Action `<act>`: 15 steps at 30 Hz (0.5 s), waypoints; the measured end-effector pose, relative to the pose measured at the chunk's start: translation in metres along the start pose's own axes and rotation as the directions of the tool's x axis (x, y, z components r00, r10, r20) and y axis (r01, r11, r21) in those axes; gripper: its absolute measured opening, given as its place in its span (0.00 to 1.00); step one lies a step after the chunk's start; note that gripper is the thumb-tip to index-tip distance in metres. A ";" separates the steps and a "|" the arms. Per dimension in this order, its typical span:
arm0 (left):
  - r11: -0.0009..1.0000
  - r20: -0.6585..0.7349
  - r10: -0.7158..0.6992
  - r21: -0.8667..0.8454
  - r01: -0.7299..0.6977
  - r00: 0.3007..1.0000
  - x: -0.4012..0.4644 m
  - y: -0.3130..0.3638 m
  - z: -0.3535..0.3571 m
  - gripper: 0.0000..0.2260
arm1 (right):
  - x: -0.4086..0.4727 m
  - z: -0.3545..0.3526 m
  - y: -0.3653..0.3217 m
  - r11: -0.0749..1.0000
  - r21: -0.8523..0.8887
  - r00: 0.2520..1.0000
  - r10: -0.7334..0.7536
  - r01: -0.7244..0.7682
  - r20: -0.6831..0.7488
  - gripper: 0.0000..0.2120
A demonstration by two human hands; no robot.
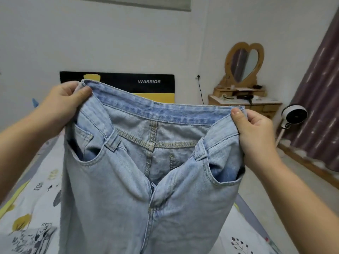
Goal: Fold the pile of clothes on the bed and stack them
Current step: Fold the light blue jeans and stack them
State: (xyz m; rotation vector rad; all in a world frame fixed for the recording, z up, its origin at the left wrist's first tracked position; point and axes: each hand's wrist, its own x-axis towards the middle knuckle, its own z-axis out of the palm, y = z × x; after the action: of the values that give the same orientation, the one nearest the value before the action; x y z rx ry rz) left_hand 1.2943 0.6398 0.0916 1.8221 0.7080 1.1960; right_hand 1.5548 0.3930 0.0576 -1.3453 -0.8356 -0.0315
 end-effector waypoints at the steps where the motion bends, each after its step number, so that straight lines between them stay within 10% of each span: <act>1: 0.999 0.033 -0.030 0.015 0.030 0.999 0.003 -0.016 0.012 0.09 | 0.001 -0.001 0.016 0.999 -0.032 1.000 0.024 -0.024 -0.002 0.22; 15: 0.915 0.366 -0.399 0.221 0.339 0.841 0.036 -0.239 0.192 0.06 | 0.006 -0.007 0.240 0.841 -0.357 0.914 0.364 -0.406 -0.181 0.20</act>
State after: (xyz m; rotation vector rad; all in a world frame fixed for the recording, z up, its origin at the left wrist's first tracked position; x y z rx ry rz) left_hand 1.4813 0.7253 -0.1384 1.8626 0.8720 0.4981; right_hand 1.6759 0.4541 -0.1402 -1.8548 -0.4636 0.0500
